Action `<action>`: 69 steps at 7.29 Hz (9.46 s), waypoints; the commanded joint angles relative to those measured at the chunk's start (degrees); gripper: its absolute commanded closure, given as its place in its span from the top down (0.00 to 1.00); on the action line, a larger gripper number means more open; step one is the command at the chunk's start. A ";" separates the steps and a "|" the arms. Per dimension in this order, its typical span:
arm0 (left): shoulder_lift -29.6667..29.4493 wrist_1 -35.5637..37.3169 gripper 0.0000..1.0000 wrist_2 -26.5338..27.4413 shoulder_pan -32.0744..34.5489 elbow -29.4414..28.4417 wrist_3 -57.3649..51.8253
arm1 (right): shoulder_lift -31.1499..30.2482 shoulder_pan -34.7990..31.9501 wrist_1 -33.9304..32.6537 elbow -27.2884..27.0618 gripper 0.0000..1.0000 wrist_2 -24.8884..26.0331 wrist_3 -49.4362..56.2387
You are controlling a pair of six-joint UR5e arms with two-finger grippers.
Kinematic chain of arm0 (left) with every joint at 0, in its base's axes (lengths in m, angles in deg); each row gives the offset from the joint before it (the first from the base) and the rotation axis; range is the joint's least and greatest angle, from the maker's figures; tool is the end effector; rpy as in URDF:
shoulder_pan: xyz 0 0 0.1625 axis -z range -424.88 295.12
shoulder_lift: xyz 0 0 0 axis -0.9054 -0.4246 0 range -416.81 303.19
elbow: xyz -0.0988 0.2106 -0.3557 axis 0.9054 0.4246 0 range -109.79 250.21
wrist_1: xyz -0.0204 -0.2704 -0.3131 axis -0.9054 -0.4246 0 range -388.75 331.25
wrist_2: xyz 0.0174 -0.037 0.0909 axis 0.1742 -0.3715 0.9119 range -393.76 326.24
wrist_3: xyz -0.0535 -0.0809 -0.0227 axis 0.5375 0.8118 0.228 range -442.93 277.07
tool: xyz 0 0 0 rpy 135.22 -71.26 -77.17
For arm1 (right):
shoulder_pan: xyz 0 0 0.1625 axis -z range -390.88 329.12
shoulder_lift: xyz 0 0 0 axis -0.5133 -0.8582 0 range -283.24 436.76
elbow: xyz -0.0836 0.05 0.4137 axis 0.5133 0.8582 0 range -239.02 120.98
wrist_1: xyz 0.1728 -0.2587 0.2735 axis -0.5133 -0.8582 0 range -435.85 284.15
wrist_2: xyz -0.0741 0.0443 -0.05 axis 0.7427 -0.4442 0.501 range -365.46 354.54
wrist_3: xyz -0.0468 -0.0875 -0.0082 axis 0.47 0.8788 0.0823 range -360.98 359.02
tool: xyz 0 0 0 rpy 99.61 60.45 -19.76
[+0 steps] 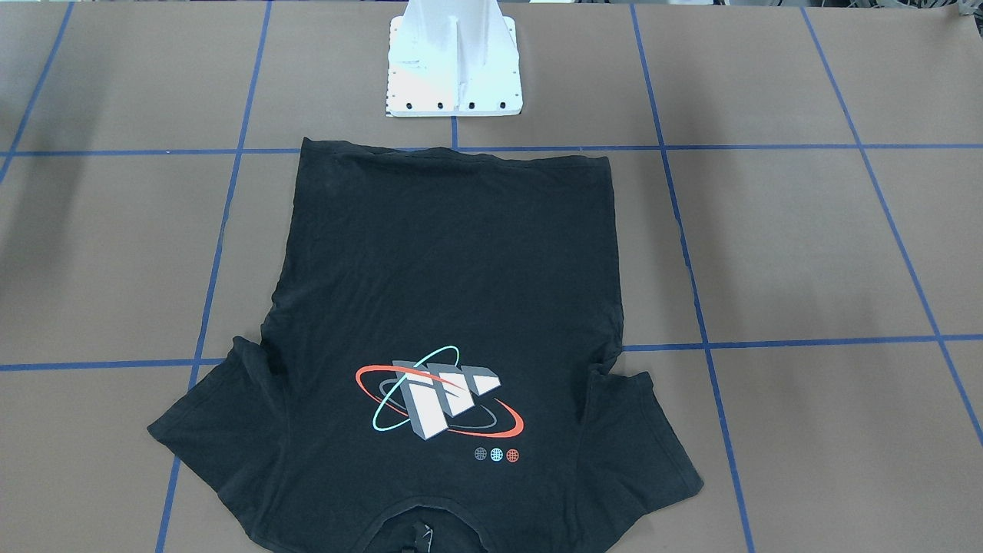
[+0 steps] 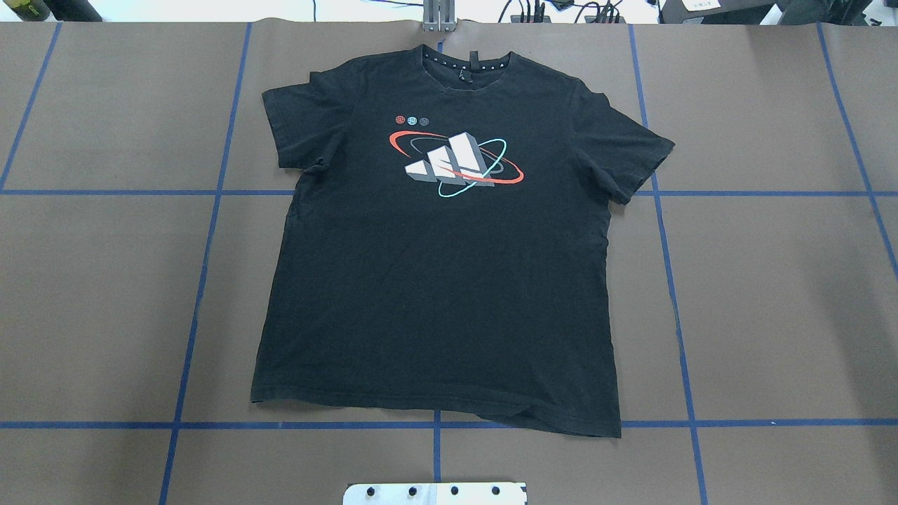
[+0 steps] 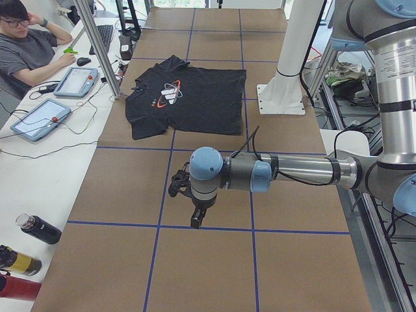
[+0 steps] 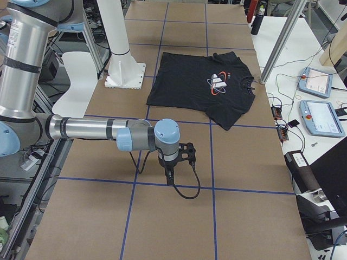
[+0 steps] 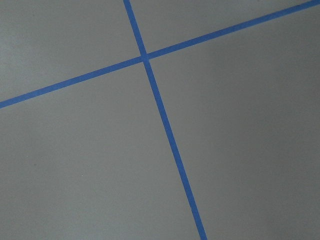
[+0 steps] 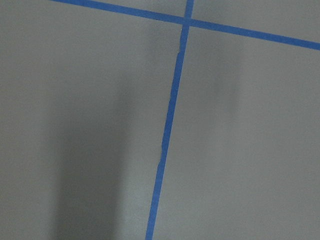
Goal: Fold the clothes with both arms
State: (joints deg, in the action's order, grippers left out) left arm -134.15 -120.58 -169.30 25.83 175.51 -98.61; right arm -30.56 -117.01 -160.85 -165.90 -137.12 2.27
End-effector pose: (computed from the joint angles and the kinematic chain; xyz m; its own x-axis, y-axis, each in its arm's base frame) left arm -0.0672 -0.4026 0.6210 0.6783 0.3146 -0.6640 -0.1776 0.9471 0.2673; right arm 0.0419 -0.3748 0.6375 0.7368 -0.1593 0.6570 0.1093 0.9871 0.1168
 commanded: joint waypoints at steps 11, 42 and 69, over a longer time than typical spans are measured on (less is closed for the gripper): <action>-11.89 -28.66 1.00 3.68 0.09 -2.45 0.65 | 10.19 0.00 6.08 -0.08 1.00 -0.44 -1.14; -16.08 -37.28 1.00 3.70 -7.73 -4.92 20.60 | 55.59 35.75 28.02 32.53 0.00 28.88 -70.54; -57.74 -53.98 0.76 44.04 -40.25 -57.83 75.01 | 28.39 5.18 8.72 10.91 1.00 -0.79 -20.39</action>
State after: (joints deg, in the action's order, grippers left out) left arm -191.71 -174.26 -125.70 -13.69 118.78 -23.40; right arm -2.45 -111.87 -152.15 -155.23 -138.14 -18.15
